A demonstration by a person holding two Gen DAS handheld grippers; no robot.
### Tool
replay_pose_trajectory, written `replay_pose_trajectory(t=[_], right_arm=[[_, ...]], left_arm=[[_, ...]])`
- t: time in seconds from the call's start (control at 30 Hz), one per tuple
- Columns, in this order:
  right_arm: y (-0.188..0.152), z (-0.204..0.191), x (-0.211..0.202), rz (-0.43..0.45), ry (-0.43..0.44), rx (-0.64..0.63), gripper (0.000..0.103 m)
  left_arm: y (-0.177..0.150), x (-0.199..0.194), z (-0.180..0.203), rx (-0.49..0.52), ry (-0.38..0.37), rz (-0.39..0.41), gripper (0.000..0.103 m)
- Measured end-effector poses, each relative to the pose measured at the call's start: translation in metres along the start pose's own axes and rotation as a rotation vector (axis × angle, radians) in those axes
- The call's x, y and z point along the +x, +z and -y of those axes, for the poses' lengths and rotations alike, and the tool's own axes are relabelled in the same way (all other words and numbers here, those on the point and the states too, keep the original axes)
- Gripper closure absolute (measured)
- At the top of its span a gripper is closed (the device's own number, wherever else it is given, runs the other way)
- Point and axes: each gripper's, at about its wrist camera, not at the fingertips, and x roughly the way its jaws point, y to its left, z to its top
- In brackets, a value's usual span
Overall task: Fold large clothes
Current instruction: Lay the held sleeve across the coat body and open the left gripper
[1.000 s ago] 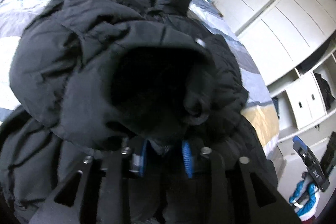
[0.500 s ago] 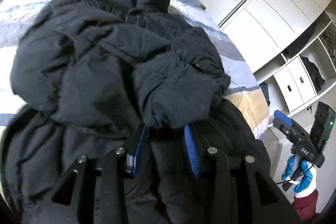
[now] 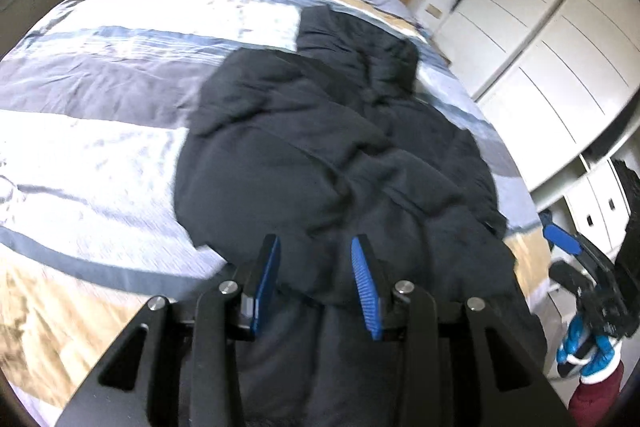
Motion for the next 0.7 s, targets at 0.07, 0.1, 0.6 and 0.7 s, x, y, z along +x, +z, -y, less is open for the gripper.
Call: replay_pose_trajectory(t=[0.07,0.1,0.6,0.7], right_arm=[[0.012,-0.016,0.018,-0.011,0.033,-0.034,0.033],[0.016,-0.023,0.030,-0.020,0.041,-0.055,0.033],[-0.036,0.007,0.128,-0.215,0.035,-0.035,0.033],[-0.038,0.007,0.126,-0.219,0.030,-0.042,0.033]], left_arm=[[0.008,0.008,-0.010,-0.008,0.012,0.000,0.068],[0.011,0.013,-0.012,-0.011,0.016,-0.002,0.068],[-0.014,0.095,-0.010,0.034,0.042,-0.117,0.066],[-0.012,0.088,-0.012,0.031,0.032,-0.130,0.066]])
